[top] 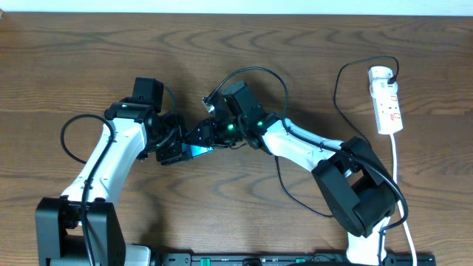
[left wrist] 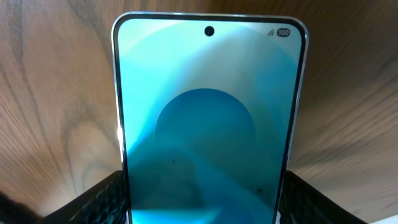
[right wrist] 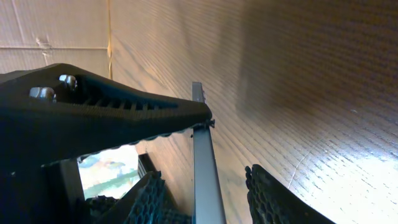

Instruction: Plug charger to phone and switch on socket

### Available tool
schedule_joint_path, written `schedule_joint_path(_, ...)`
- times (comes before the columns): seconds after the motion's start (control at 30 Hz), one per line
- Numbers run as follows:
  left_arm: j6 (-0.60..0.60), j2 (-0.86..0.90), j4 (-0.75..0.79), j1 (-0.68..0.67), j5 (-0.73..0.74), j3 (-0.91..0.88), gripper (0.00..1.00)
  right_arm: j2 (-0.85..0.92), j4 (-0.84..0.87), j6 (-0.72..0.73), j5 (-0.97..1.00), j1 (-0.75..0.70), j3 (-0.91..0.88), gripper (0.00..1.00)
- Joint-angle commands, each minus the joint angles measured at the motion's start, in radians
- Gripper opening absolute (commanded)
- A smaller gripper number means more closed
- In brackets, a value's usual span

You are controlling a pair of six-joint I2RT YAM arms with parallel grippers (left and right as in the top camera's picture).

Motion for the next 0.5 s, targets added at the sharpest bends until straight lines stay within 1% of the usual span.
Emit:
schedule_joint_path(0.0, -0.001, -0.008, -0.003, -0.002, -0.030, -0.001, 0.07, -0.005, -0.002, 0.011, 0.008, 0.006, 0.011, 0.43)
schedule_joint_path(0.47, -0.001, -0.007, -0.003, -0.002, -0.047, -0.001, 0.07, -0.005, -0.029, 0.016, 0.012, 0.014, 0.011, 0.39)
